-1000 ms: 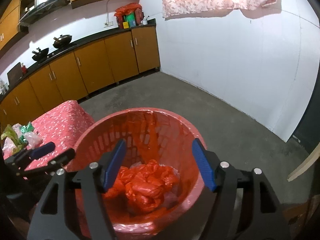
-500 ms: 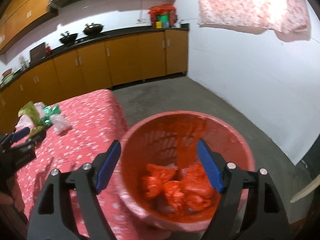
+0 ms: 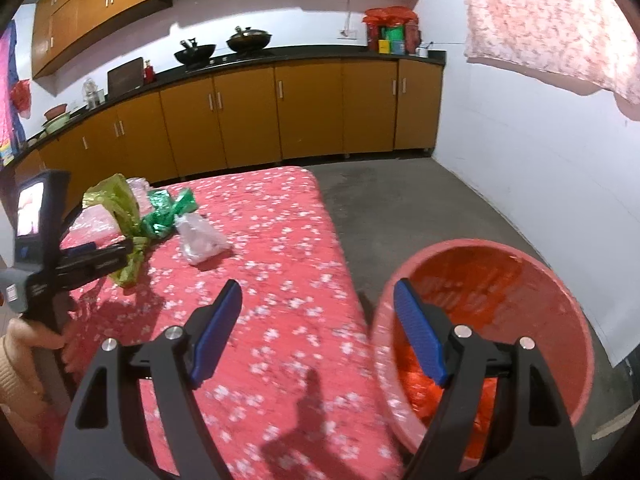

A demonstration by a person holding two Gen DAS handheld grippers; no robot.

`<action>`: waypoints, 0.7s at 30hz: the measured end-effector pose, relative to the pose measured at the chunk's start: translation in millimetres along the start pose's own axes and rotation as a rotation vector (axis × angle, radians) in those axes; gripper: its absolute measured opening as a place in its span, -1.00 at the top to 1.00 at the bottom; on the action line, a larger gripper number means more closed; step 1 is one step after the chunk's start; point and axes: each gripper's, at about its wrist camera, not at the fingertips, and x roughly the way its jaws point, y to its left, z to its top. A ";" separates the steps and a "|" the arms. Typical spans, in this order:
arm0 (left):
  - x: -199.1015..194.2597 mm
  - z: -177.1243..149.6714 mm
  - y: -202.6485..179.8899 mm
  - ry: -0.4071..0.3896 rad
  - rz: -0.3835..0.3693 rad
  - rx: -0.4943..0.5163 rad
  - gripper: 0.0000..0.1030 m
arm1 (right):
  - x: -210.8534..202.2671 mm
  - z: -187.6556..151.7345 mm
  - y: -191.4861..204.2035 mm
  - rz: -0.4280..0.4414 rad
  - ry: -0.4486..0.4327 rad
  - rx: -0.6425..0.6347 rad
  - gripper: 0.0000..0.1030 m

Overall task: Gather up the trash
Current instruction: 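Return the left tool to the table and grasp the yellow-green bag, then grasp the clear bag with the right tool while the left tool holds the yellow-green bag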

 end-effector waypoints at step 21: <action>17.6 10.2 -4.6 0.067 -0.055 0.044 0.36 | 21.6 10.4 25.0 0.018 0.031 -0.015 -0.49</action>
